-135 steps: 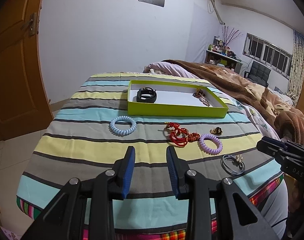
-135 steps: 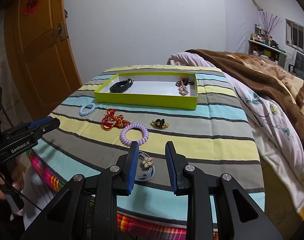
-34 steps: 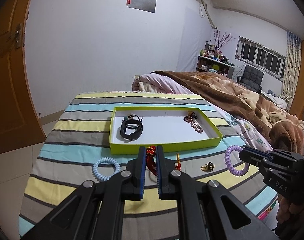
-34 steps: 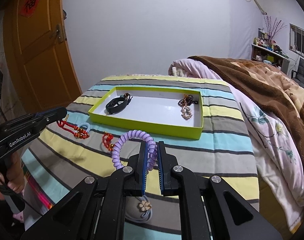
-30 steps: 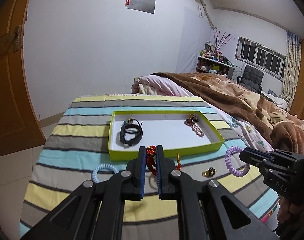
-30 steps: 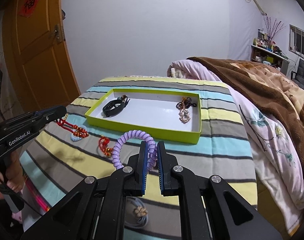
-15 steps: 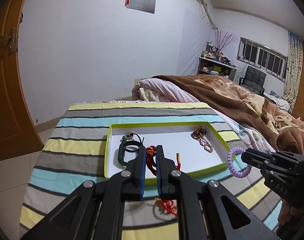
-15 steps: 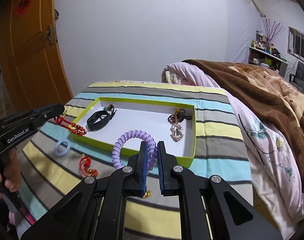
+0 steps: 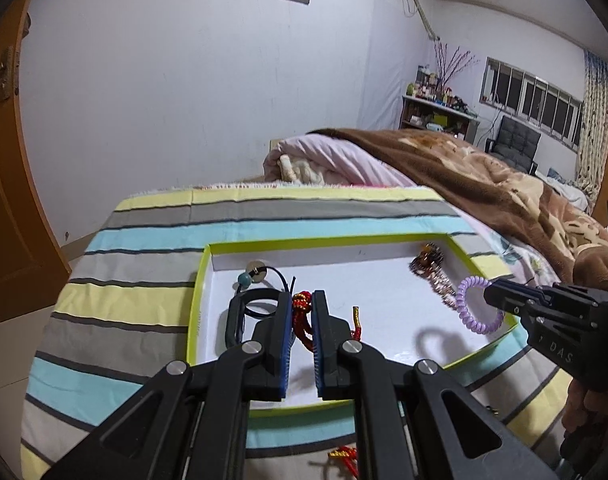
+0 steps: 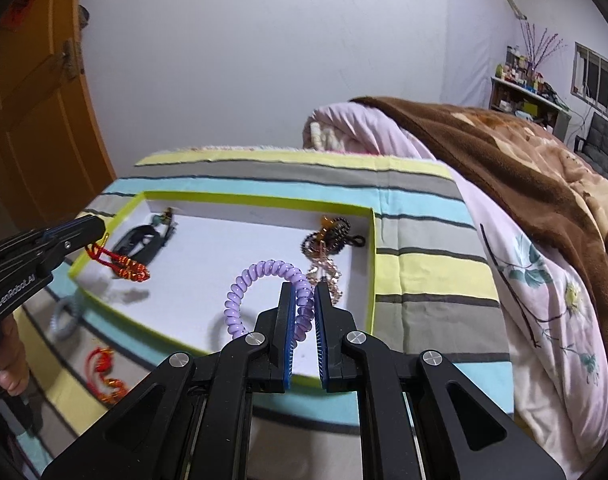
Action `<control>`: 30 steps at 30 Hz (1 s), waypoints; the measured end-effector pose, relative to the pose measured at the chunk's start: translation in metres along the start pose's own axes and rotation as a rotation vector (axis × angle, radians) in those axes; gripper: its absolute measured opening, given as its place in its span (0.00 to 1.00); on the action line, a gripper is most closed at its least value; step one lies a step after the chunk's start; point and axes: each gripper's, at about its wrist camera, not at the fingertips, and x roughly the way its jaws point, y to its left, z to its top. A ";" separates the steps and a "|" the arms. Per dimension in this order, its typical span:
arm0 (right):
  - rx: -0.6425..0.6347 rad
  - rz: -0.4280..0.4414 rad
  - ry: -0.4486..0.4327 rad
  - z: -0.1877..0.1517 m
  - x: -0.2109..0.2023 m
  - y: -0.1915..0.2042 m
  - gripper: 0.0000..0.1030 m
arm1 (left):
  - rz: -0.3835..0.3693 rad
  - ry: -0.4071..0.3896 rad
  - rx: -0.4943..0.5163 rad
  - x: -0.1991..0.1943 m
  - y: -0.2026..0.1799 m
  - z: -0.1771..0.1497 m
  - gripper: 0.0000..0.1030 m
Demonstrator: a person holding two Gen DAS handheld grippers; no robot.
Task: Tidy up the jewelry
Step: 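Carry the red cord and purple coil with both grippers into the green box, then open both grippers to release the items inside the box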
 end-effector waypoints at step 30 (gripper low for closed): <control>-0.017 0.012 0.078 -0.010 0.025 0.002 0.23 | 0.002 0.063 -0.002 0.019 0.007 -0.014 0.26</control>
